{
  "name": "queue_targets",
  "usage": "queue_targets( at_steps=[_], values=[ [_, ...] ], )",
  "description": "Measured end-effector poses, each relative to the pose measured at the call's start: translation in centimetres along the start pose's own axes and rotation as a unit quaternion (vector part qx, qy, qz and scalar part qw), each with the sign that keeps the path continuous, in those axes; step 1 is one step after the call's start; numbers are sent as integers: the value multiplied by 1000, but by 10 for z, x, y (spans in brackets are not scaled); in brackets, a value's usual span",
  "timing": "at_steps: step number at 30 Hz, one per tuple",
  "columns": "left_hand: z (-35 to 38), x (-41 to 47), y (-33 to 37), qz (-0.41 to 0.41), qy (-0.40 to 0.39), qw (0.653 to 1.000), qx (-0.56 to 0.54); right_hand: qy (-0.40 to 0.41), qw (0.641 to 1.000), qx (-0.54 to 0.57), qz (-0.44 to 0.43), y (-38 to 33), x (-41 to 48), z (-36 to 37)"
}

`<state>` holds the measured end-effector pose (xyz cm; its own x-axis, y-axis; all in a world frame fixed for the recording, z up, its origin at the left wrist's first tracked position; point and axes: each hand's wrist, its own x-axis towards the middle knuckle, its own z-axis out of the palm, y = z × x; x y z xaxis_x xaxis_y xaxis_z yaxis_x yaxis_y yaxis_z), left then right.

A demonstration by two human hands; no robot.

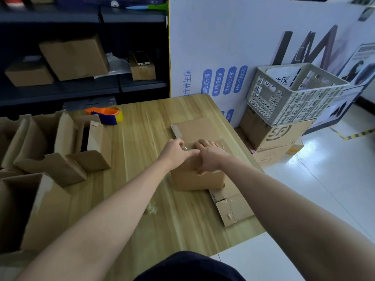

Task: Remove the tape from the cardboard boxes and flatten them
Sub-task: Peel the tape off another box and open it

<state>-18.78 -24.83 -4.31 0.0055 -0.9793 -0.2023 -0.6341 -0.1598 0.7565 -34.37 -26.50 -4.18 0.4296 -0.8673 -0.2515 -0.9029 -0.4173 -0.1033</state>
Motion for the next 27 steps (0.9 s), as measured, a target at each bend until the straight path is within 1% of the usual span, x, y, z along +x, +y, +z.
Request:
queue_targets(
  at_steps=[2, 3, 5, 7, 9, 11, 13, 14, 16, 20, 21, 22, 23, 24, 25, 26, 27],
  values=[
    [4, 1, 2, 16, 20, 996, 84, -16, 999, 41, 12, 0, 1, 2],
    [6, 3, 2, 25, 31, 994, 104, -23, 997, 68, 21, 2, 2, 3],
    [7, 5, 0, 44, 52, 993, 99, -31, 993, 109, 31, 7, 3, 3],
    [5, 5, -3, 35, 79, 996, 35, -33, 990, 131, 36, 10, 2, 2],
    [-3, 5, -12, -30, 105, 990, -86, -30, 988, 145, 42, 14, 2, 2],
    [-15, 6, -31, -118, 139, 964, -194, -28, 987, 154, 45, 14, 2, 3],
    [-24, 6, -52, -180, 173, 937, -245, -31, 986, 159, 44, 14, 3, 3],
    [-26, 5, -58, -196, 177, 931, -250, -33, 986, 161, 43, 13, 3, 3],
    [-23, 4, -60, -206, 161, 930, -257, -35, 985, 163, 42, 12, 3, 2],
    [-17, 6, -48, -173, 97, 920, -338, -41, 986, 158, 46, 11, 3, 0],
    [-16, 4, -43, -167, 68, 923, -339, -43, 986, 157, 47, 10, 3, 0],
    [-14, 5, -41, -164, 36, 936, -310, -44, 986, 155, 47, 9, 3, -1],
    [-11, 6, -40, -163, 8, 957, -241, -44, 986, 152, 48, 8, 3, -1],
    [-7, 6, -37, -161, 2, 973, -166, -44, 986, 151, 50, 8, 3, -2],
    [-3, 6, -36, -147, 16, 983, -107, -43, 986, 152, 53, 7, 2, -2],
    [1, 6, -34, -130, 35, 988, -80, -42, 985, 155, 55, 7, 2, -2],
    [3, 7, -35, -113, 50, 989, -78, -42, 985, 156, 55, 7, 1, -2]
  ],
)
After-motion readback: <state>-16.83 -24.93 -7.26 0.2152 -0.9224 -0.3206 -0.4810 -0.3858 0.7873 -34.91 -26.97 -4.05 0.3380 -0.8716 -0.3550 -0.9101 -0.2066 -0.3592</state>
